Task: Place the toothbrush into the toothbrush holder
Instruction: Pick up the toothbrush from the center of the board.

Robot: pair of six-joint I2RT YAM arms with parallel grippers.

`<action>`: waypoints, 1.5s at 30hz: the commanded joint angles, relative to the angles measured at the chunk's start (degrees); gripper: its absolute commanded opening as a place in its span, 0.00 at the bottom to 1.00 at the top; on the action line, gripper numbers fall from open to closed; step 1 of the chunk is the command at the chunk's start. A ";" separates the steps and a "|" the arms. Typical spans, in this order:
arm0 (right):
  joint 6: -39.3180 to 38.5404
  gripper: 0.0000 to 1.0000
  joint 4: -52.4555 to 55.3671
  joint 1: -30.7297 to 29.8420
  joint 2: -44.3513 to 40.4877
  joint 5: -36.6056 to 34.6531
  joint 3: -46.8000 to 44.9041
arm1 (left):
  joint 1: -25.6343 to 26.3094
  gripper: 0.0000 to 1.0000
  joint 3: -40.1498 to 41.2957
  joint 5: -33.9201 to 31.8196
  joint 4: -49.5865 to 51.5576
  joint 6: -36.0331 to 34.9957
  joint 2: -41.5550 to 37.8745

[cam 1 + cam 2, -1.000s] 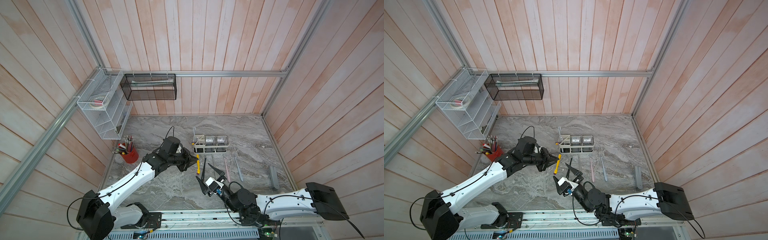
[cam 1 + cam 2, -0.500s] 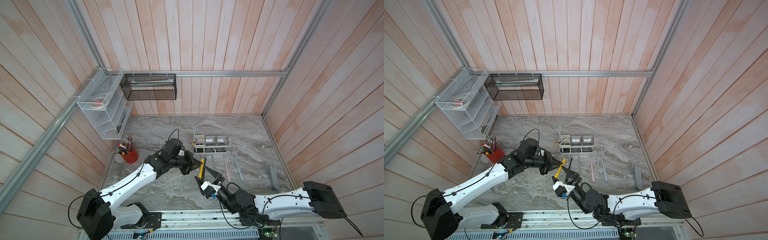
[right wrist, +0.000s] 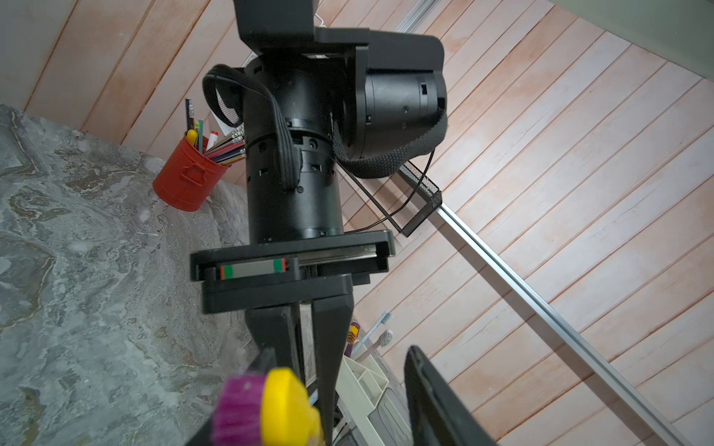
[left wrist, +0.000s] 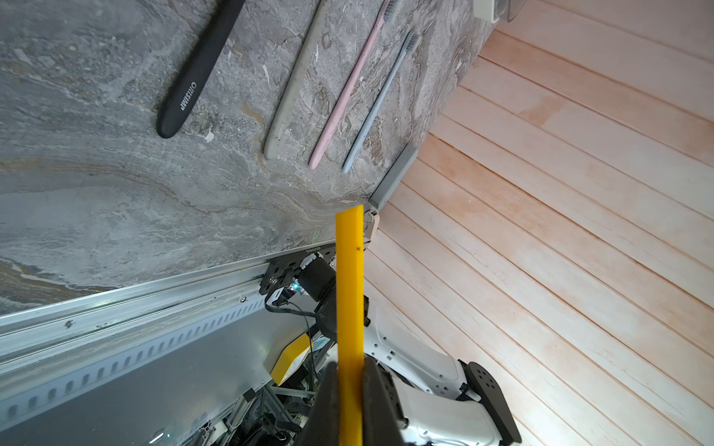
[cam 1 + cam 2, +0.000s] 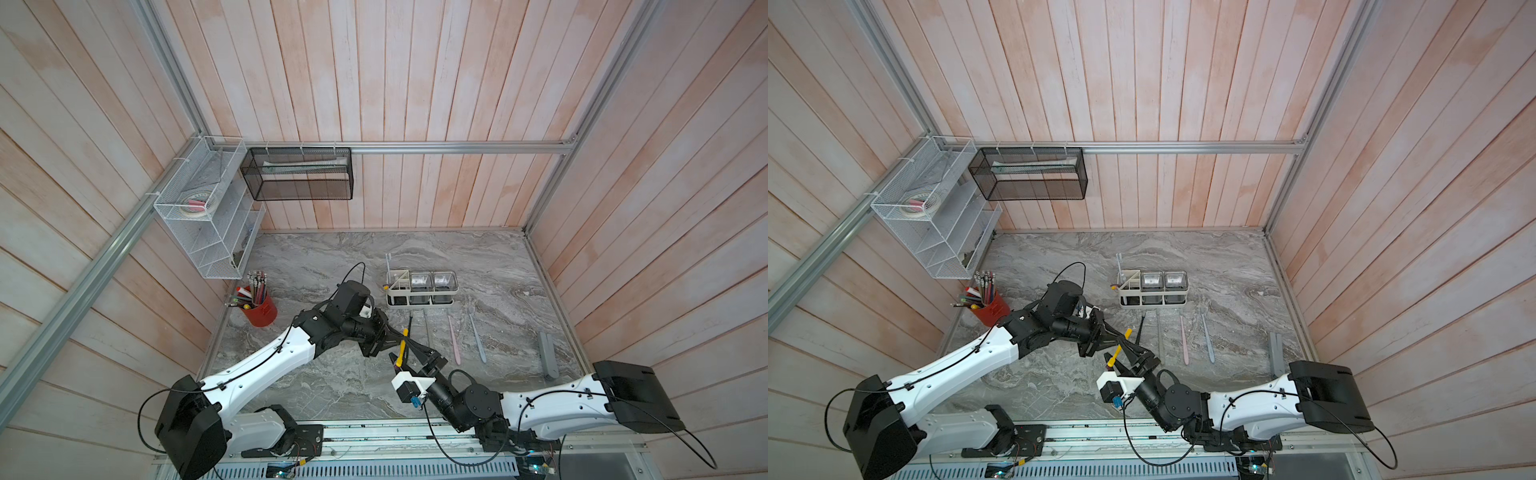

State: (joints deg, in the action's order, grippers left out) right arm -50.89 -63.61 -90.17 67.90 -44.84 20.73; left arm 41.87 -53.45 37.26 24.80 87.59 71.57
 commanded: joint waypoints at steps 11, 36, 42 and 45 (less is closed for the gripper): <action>-1.89 0.44 -2.97 -1.02 3.50 -1.72 2.47 | 1.88 0.00 0.15 1.57 -1.32 -0.49 -0.16; -9.11 0.21 -10.36 -1.62 7.42 -4.73 3.43 | 2.95 0.00 0.98 3.83 -5.97 -1.28 1.20; -11.87 0.16 -13.42 -1.64 8.21 -5.68 3.37 | 3.05 0.09 1.26 4.79 -8.21 -1.28 1.37; -13.06 0.14 -14.46 -1.67 8.56 -6.09 3.26 | 3.05 0.24 1.42 5.39 -9.75 -1.10 1.47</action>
State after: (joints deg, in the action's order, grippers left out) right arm -62.59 -74.74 -91.79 75.72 -49.17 22.70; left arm 44.38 -53.10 40.32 18.41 87.13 72.69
